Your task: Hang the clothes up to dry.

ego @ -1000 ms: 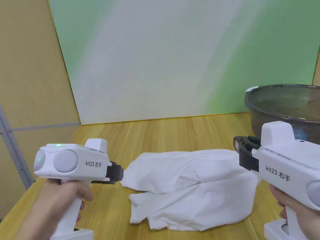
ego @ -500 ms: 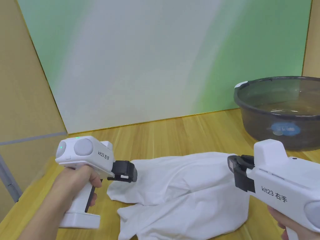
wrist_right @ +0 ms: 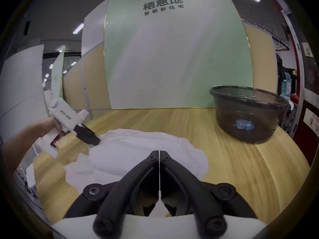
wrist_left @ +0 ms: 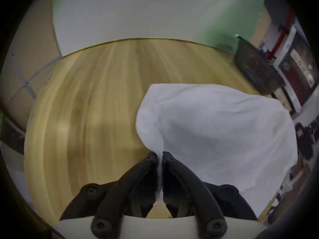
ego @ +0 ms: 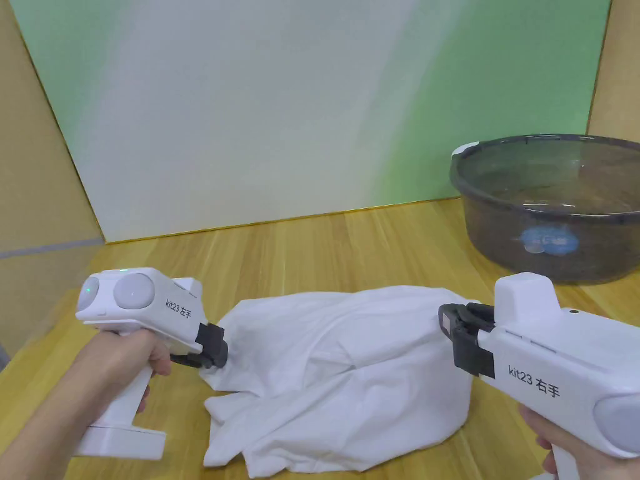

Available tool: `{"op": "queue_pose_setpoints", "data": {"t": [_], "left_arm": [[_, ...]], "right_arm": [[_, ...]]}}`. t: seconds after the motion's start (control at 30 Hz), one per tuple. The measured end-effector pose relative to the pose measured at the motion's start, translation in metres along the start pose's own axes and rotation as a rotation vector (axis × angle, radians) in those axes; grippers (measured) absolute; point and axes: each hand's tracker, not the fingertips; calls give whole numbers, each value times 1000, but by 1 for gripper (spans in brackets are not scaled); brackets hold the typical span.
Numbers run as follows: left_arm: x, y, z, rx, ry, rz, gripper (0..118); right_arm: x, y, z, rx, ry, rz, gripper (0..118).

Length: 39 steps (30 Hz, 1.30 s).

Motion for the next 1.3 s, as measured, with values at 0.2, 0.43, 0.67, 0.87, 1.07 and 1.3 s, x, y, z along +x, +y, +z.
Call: {"op": "queue_pose_setpoints", "data": {"t": [0.2,0.43,0.67,0.87,1.07,1.3], "left_arm": [[18,-40,32,365,29,59,0],[43,-76,73,442,23,-37,0],[53,-95,94,551,33,-12,0],[45,-101,87,523,-1,28,0],[48,-100,82,557,14,44,0],[49,-102,83,582,18,45,0]], "right_arm": [[18,-8,7,-28,-25,-53,3],[40,1,19,-141,-18,-85,89],[57,15,16,-200,113,-207,118],[50,-3,-27,-362,196,-60,117],[49,-11,-49,-441,178,-58,59],[43,-20,-44,-459,233,-19,9]]}}
